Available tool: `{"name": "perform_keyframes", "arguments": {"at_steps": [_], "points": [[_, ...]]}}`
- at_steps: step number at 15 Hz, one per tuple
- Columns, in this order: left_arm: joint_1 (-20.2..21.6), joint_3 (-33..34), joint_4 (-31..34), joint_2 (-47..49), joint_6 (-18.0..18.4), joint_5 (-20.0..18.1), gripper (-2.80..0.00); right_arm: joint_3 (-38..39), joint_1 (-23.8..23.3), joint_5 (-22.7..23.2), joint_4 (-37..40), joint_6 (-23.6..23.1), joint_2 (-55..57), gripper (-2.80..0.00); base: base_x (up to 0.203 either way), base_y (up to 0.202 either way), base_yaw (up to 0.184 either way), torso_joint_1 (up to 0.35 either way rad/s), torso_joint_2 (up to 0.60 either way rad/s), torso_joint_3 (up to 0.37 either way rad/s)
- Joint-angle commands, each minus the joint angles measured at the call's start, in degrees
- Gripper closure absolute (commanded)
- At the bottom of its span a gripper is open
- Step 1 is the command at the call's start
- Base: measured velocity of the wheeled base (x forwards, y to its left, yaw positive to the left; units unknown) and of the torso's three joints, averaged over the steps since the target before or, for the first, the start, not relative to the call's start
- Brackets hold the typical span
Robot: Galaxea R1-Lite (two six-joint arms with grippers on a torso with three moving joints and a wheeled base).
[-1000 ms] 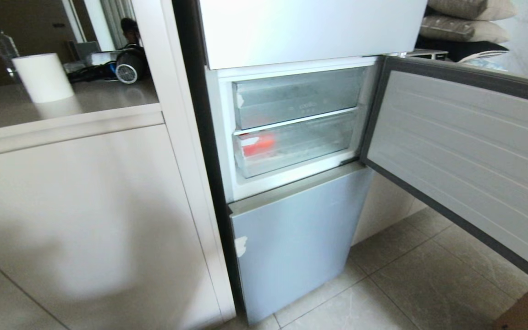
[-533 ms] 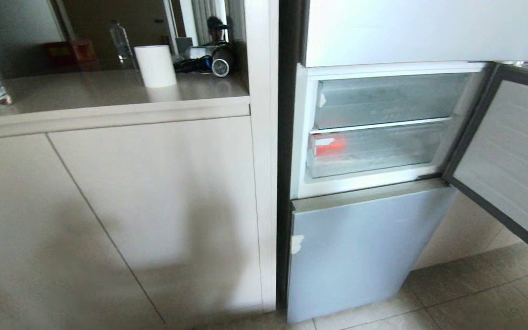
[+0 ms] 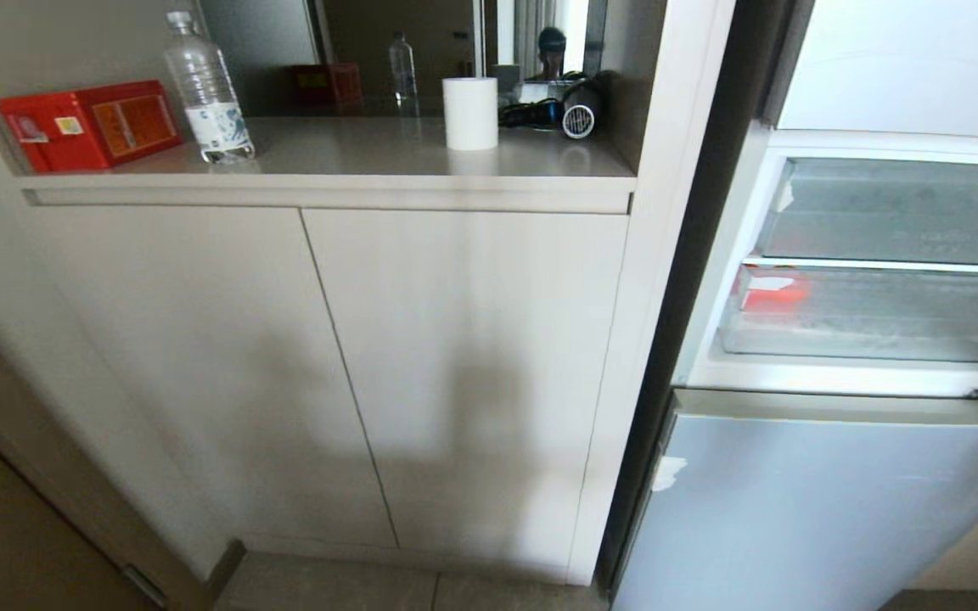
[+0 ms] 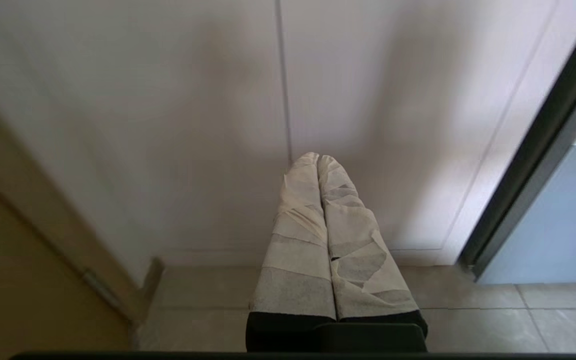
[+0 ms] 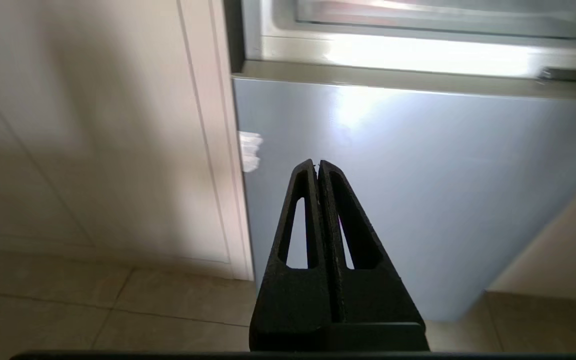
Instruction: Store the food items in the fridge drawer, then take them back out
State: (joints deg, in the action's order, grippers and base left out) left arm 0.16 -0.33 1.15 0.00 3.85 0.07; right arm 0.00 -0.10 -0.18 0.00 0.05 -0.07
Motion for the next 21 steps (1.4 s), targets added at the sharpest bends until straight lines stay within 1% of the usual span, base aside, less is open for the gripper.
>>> {"name": "perform_keyframes", "arguments": {"at_steps": [1,2,4,5,6,7,8,10,11,12,13,15,18,21], "points": [[0.02,-0.02,0.0,0.0,0.01,0.01,0.0,0.0,0.01,0.01,0.0,-0.05,-0.01,0.0,0.003,-0.001,0.074,0.002,0.0,-0.002],[0.02,-0.02,0.0,0.0,0.01,0.01,0.0,0.0,0.01,0.01,0.0,-0.07,-0.01,0.0,0.0,0.0,0.0,0.0,0.0,0.0],[0.02,0.06,0.0,0.0,0.01,0.01,0.0,-0.22,0.0,0.01,-0.06,-1.63,-0.05,0.0,0.0,0.0,0.0,0.0,0.0,0.0],[0.02,-0.01,0.0,0.0,0.01,0.01,0.0,-2.6,-0.04,-0.01,-0.01,-2.0,0.4,0.0,0.0,0.0,0.0,0.0,0.0,0.0],[0.02,-0.02,0.0,0.0,0.01,0.01,0.0,-6.75,-0.08,-0.03,0.07,-1.44,2.36,0.0,0.0,0.0,0.0,0.0,0.0,0.0],[0.02,-0.02,0.0,0.0,-0.08,0.01,0.0,-10.49,-0.12,-0.03,0.02,-0.21,5.95,0.0,0.0,0.0,0.0,0.0,0.0,0.0],[0.02,0.07,0.0,0.0,-0.61,0.01,0.0,-14.72,-0.11,0.03,-0.03,1.3,11.81,0.0,0.0,0.0,0.0,0.0,0.0,0.0],[0.02,0.07,0.0,0.0,-1.3,0.01,0.0,-21.85,-0.1,0.17,-0.41,3.54,28.07,0.0,0.0,0.0,0.0,0.0,0.0,0.0],[0.02,0.07,0.0,0.0,-1.48,0.01,0.0,-24.21,-0.08,0.33,-1.71,4.3,36.5,-1.18,0.0,0.0,0.0,0.0,0.0,0.0],[0.02,0.07,0.0,0.0,-1.48,0.01,0.0,-25.99,-0.07,0.54,-4.87,4.96,45.42,-2.8,0.0,0.0,0.0,0.0,0.0,0.0],[0.02,0.07,0.0,0.0,-1.48,0.01,0.0,-27.08,-0.06,0.7,-9.44,5.41,53.54,-2.8,0.0,0.0,0.0,0.0,0.0,0.0],[0.02,0.07,0.0,0.0,-1.48,0.01,0.0,-28.62,-0.05,0.97,-21.84,5.97,70.76,-2.8,0.0,0.0,0.0,0.0,0.0,0.0],[0.02,0.07,0.0,0.0,-1.48,0.01,0.0,-30.04,-0.11,1.28,-43.35,6.42,92.85,-2.8,0.0,0.0,0.0,0.0,0.0,0.0],[0.02,0.07,0.0,0.0,-1.48,0.01,0.0,-30.86,-0.85,3.02,-64.84,5.11,105.84,-2.8,0.0,0.0,0.0,0.0,0.0,0.0]]}}
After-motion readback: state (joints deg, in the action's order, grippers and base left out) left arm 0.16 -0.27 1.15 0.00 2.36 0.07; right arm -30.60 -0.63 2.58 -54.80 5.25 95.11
